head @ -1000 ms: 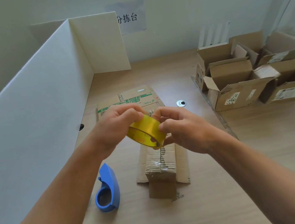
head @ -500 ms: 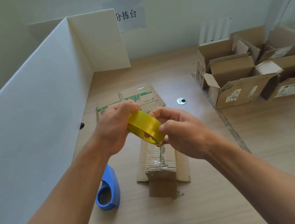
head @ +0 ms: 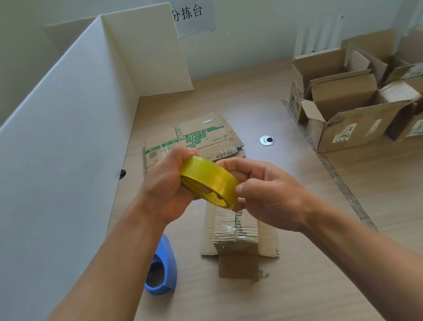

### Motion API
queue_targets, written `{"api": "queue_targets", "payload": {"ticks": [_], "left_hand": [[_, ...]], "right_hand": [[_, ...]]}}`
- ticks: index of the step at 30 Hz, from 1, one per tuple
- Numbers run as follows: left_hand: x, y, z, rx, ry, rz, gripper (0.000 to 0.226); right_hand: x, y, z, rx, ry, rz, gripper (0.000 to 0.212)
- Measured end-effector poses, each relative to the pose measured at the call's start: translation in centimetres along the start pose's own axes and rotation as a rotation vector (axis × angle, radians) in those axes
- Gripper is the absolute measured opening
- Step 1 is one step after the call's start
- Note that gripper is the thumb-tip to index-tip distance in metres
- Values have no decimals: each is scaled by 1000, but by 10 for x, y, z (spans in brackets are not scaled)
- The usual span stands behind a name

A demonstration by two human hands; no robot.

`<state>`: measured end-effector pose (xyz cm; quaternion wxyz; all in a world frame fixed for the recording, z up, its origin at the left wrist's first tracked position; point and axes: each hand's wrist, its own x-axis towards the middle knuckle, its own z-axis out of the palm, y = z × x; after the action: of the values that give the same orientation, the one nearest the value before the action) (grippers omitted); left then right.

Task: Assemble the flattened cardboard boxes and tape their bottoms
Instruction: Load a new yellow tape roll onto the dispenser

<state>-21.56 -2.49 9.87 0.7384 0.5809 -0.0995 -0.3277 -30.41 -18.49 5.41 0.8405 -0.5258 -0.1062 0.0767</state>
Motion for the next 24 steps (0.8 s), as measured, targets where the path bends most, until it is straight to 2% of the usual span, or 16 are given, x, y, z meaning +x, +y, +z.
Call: {"api": "queue_targets", "payload": {"ticks": [3,6,8,10,13,17,24], "left_hand": [[-1,-4,-7,-63,-2,-16,29],[0,-7,-8,-4,75,74,22],[-2,-7,-7,257,137,250,24],[-8,-6,-3,544,86,400,32],[-13,-4,5,707,73,412,34],[-11,-2,4,589,65,329,39],[-9,2,-2,466,13,215,35]], "right_hand": [[1,2,1,-69,10,-11,31],[4,-1,2,-204,56,-6,19],[5,-3,3,-235,108,-7,17],[7,-7,5,-323,161,-17,17],[7,-9,8,-401,168,-20,21],[5,-8,12,-385,140,-11,29],[2,-2,10,-312,84,19,37]]}}
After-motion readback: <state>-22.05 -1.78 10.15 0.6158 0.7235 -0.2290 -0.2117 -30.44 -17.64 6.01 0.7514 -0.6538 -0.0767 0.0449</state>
